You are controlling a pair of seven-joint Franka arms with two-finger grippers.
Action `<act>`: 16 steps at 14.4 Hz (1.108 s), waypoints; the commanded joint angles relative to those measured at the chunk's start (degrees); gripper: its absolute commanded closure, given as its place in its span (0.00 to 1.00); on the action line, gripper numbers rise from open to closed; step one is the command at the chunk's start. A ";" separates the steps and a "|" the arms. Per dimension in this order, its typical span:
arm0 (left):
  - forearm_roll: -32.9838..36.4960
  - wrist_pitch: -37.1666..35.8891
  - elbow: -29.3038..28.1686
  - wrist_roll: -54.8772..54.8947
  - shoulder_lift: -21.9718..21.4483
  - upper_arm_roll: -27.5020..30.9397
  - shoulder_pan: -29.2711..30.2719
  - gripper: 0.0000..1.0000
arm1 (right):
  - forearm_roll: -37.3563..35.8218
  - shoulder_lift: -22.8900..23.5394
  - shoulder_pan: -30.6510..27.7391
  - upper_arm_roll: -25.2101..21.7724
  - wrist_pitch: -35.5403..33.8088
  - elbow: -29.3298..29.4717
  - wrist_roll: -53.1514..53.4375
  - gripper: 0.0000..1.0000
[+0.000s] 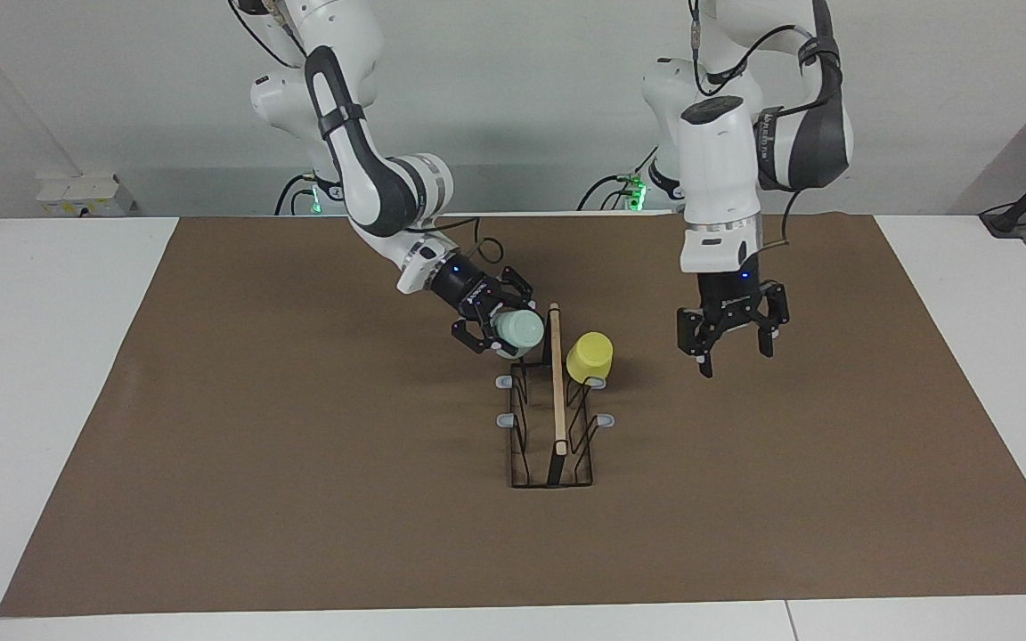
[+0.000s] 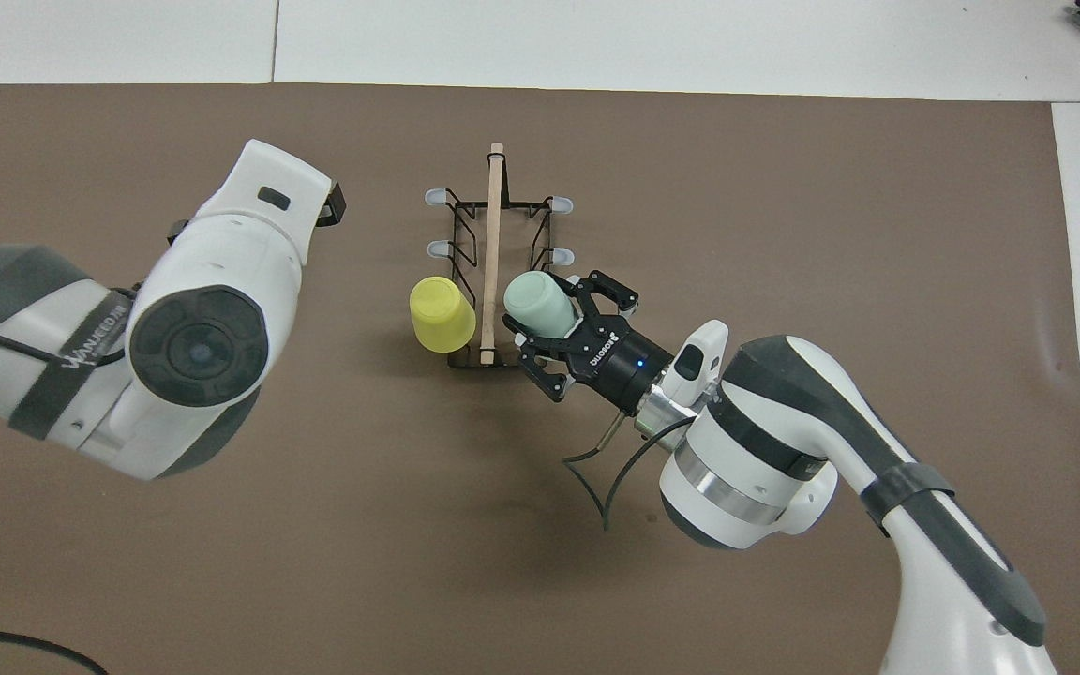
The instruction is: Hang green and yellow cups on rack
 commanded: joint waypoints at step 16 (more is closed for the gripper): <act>-28.91 -38.87 19.11 53.46 -1.79 0.02 20.30 0.00 | -32.31 -0.61 -1.37 -0.02 18.46 12.37 12.45 0.00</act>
